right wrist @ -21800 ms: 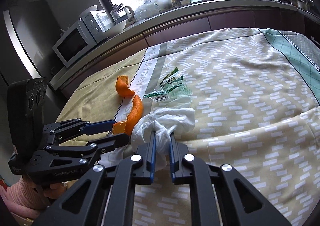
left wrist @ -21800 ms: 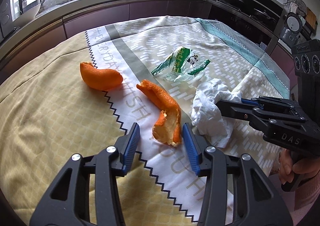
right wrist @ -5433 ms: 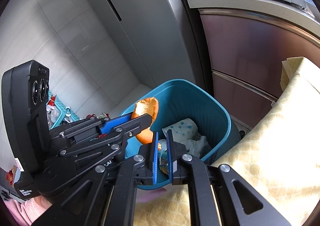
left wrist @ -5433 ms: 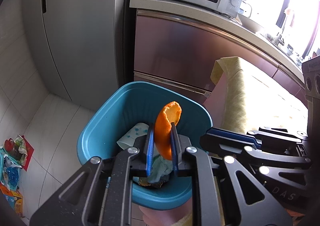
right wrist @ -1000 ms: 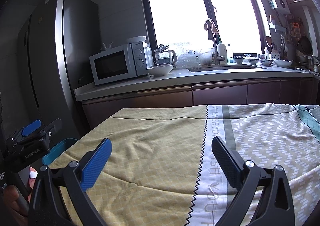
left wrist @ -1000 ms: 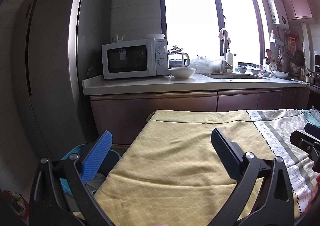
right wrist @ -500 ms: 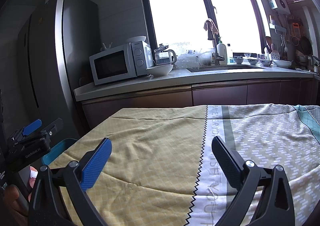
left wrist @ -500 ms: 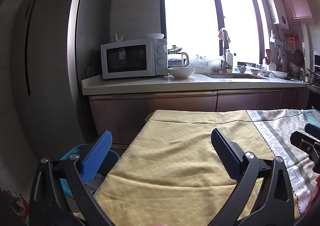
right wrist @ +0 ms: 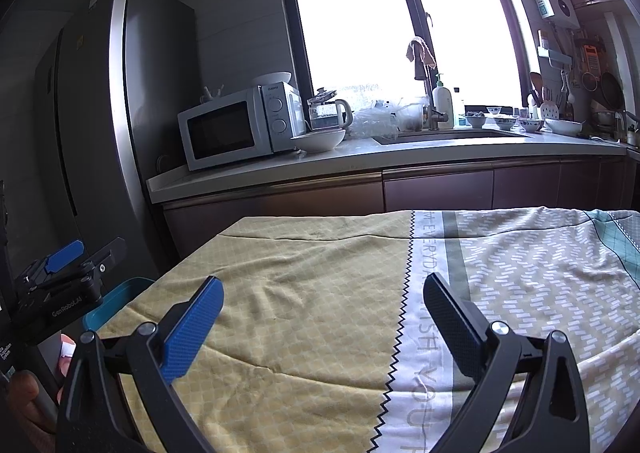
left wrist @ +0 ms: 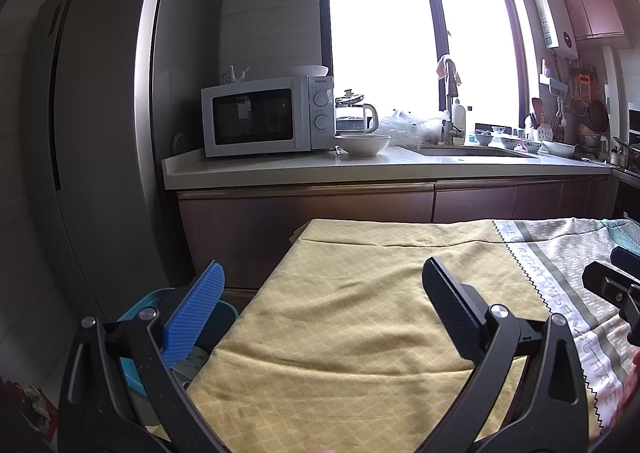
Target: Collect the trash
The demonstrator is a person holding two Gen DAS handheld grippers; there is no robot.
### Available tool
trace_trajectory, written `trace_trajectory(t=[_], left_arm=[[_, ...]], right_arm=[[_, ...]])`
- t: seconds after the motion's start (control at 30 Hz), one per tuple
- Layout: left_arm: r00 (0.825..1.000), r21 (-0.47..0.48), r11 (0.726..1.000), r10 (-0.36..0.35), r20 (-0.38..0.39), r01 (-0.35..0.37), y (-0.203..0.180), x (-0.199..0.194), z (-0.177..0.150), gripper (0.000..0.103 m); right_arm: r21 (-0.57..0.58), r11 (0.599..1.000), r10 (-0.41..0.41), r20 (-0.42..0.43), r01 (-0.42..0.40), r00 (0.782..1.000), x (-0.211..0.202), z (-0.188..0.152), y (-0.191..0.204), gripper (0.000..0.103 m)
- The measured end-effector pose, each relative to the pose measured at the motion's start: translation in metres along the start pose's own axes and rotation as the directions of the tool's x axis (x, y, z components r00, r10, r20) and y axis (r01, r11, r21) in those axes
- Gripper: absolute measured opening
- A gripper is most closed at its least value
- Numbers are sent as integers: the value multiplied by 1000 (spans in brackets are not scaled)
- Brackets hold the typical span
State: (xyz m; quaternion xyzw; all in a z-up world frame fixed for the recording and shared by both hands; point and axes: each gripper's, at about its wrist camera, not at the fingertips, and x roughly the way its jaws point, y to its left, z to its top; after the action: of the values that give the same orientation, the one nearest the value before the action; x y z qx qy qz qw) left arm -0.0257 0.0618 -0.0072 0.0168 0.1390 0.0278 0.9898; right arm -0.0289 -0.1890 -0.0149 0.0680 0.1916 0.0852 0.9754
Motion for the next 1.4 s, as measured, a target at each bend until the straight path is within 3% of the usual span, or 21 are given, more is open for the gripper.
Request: trace_trajectory(t=[1.4], left_arm=[[1000,14,1000,-15,-4,15,-7,9,-2,98]], right_arm=[[21,1000,-9,-10,10,1000,2,-1,-5,97]])
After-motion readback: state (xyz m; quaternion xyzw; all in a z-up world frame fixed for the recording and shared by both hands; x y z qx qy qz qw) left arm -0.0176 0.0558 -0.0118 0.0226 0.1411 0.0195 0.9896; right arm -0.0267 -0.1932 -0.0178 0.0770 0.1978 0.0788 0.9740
